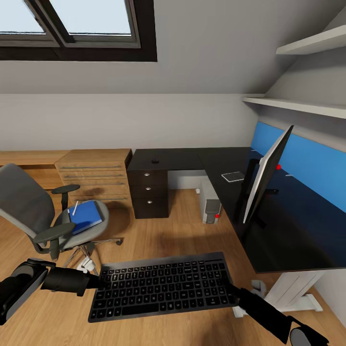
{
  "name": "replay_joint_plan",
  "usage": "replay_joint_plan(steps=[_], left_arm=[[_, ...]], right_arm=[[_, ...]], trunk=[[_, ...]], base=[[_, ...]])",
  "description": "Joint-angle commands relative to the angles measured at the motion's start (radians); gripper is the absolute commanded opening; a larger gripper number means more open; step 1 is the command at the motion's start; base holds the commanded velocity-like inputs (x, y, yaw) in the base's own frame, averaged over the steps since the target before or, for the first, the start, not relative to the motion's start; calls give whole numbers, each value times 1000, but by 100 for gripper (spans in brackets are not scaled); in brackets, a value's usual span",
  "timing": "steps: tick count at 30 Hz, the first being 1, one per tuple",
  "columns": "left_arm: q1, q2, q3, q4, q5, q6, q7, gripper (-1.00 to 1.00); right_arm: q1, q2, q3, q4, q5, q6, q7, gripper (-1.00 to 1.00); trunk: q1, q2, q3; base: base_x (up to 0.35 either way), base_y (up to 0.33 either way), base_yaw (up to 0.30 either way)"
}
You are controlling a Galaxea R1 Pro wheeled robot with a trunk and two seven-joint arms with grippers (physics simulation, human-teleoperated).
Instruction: In the bedroom, organize the workspace by keeping the computer under the desk, ensuring the monitor is on the desk, placing the keyboard on the desk next to the monitor, placing the mouse on the desk next to the keyboard, moving the folder from the swivel chair onto the desk next to the mouse, stacking the notebook on top of the folder with the pen on top of the notebook, and positioning the swivel chair next to the desk.
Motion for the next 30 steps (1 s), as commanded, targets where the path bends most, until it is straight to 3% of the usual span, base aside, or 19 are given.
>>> replay_joint_plan(steps=[1, 15, 21, 30], left_arm=[[-1, 1, -3, 0, 8, 9, 1, -100], [-1, 1, -9, 0, 1, 7, 1, -100], [-1, 1, -9, 0, -23, -3, 1, -100], [0, 1, -11, 0, -31, -6, 1, -100]], right_arm=[[-1, 0, 2, 0, -7, 8, 0, 100], [-1, 1, 20, -2, -7, 8, 1, 100], [-1, 1, 25, -2, -7, 8, 1, 100], [-1, 1, 25, -2, -7, 8, 0, 100]], trunk=[[0, -1, -1], [0, -1, -1], [0, -1, -1], [0, -1, -1]], base=[[0, 0, 0], [0, 0, 0], [0, 0, 0], [0, 0, 0]])
